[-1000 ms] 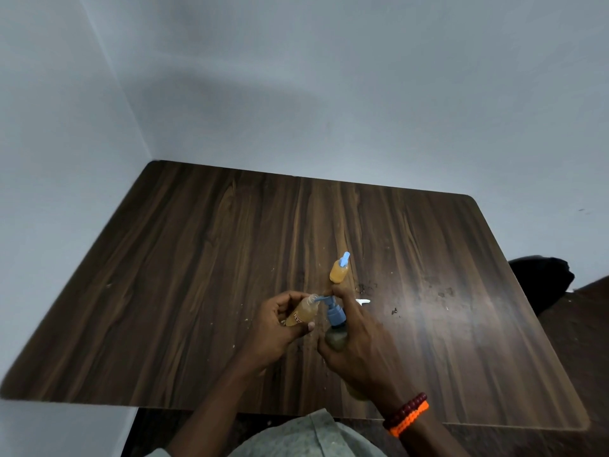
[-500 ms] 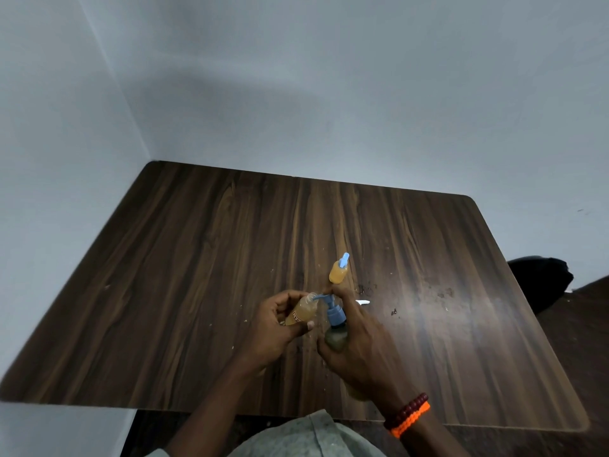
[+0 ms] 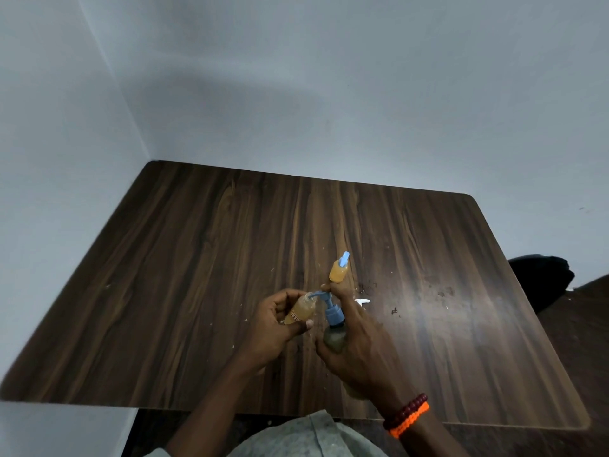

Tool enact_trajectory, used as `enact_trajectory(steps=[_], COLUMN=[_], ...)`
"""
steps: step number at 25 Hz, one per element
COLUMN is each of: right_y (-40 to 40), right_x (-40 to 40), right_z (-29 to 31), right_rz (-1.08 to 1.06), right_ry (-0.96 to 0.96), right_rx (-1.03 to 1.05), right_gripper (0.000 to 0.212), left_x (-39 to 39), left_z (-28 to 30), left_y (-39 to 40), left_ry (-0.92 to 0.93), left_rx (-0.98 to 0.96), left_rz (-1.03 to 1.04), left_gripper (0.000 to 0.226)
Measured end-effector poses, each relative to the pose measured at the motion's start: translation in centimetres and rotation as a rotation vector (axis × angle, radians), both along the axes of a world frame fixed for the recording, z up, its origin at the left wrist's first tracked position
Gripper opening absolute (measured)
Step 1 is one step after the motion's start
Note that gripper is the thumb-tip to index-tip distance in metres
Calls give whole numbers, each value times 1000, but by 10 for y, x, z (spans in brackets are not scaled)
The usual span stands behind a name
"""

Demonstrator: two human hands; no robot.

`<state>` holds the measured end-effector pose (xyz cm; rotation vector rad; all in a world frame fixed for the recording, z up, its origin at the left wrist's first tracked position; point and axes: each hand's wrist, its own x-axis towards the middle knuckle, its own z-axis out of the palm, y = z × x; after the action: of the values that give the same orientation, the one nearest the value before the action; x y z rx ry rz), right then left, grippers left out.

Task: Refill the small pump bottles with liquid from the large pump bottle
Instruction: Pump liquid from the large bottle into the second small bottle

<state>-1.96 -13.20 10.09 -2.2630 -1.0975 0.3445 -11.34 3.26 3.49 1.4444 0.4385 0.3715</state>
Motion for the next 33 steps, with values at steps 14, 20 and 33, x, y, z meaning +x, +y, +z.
enact_trajectory(steps=[14, 20, 33], right_y=[-3, -3, -3], right_x=[-2, -1, -1], right_z=[-1, 1, 2], right_rz=[2, -8, 2], right_ry=[-14, 6, 20], right_rx=[-2, -2, -4], right_gripper=[75, 76, 79], left_x=[0, -1, 0], left_z=[2, 1, 0], left_y=[-2, -4, -1], left_ry=[-5, -2, 7], left_rx=[-19, -39, -16], left_rz=[5, -6, -10], left_gripper=[44, 39, 41])
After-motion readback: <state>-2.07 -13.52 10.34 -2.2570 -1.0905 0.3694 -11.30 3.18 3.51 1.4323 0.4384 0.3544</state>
